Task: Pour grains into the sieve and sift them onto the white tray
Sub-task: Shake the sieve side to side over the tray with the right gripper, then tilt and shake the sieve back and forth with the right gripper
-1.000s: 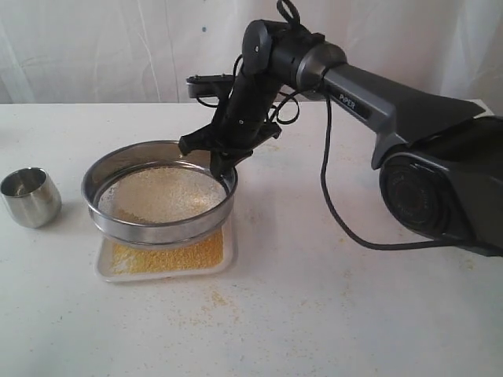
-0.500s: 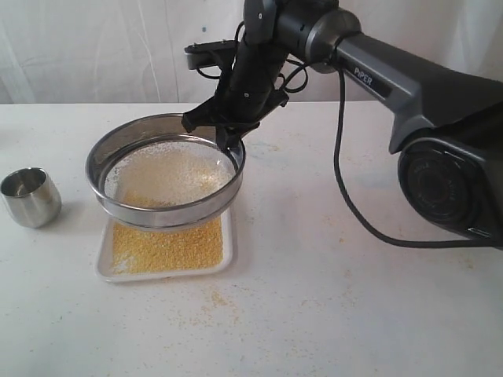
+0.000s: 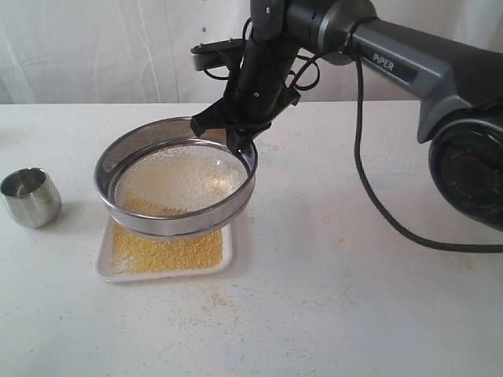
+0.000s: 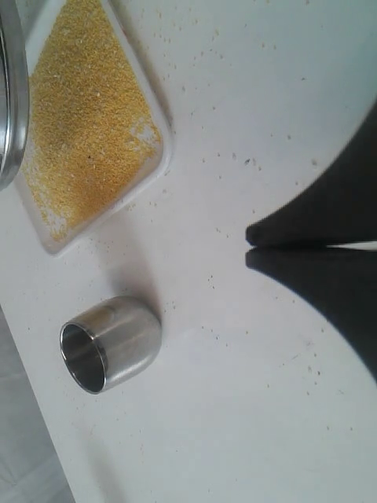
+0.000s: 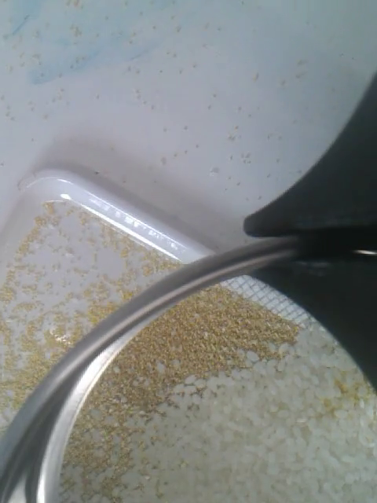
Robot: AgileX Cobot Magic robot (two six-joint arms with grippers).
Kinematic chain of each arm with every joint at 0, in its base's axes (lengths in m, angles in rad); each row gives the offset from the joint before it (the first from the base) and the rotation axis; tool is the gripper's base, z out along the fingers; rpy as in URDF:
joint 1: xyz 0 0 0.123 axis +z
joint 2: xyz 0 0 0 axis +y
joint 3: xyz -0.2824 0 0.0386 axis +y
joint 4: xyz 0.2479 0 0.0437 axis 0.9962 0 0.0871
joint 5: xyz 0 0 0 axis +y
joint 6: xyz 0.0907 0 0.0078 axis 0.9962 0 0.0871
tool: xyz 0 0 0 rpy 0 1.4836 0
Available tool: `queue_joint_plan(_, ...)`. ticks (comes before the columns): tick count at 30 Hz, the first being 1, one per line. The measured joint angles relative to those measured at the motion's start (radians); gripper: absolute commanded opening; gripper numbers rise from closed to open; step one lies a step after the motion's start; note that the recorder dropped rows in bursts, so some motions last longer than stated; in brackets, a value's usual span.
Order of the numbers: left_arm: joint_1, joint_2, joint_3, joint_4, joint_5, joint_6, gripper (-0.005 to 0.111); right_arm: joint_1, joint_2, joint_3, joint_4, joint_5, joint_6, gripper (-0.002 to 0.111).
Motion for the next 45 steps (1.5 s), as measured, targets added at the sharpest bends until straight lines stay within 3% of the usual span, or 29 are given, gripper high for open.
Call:
queue_joint_plan(9,0.0,0.0,0.0,0.0,0.0,0.0,0.0,0.055,-0.093,0.145,-0.058,-0.104,-0.068,0.0)
queue_joint_plan(13,0.0,0.0,0.0,0.0,0.0,0.0,0.0,0.065,-0.077,0.159,-0.28,-0.265,0.178,0.0)
queue_joint_plan(15,0.0,0.0,0.0,0.0,0.0,0.0,0.0,0.031,-0.065,0.159,-0.209,-0.314,0.204,0.0)
queue_joint_plan(19,0.0,0.0,0.0,0.0,0.0,0.0,0.0,0.019,-0.05,0.159,0.063,-0.279,-0.071,0.0)
queue_joint_plan(23,0.0,0.0,0.0,0.0,0.0,0.0,0.0,0.034,-0.017,0.159,0.114,-0.297,0.04,0.0)
queue_joint_plan(26,0.0,0.0,0.0,0.0,0.0,0.0,0.0,0.003,0.0,0.159,0.225,-0.231,-0.088,0.0)
queue_joint_plan(28,0.0,0.0,0.0,0.0,0.0,0.0,0.0,0.008,0.002,0.159,0.16,-0.207,-0.113,0.0)
queue_joint_plan(31,0.0,0.0,0.0,0.0,0.0,0.0,0.0,0.003,0.004,0.161,-0.029,-0.231,0.127,0.0)
queue_joint_plan(35,0.0,0.0,0.0,0.0,0.0,0.0,0.0,-0.082,0.006,0.161,0.228,-0.193,-0.084,0.0)
queue_joint_plan(37,0.0,0.0,0.0,0.0,0.0,0.0,0.0,-0.065,-0.001,0.161,0.195,-0.191,-0.103,0.0)
queue_joint_plan(40,0.0,0.0,0.0,0.0,0.0,0.001,0.0,-0.033,0.001,0.161,0.035,-0.221,0.113,0.0)
queue_joint_plan(43,0.0,0.0,0.0,0.0,0.0,0.001,0.0,-0.052,0.009,0.161,0.237,-0.201,-0.079,0.0)
queue_joint_plan(45,0.0,0.0,0.0,0.0,0.0,0.001,0.0,-0.01,0.004,0.154,0.215,-0.188,-0.154,0.0)
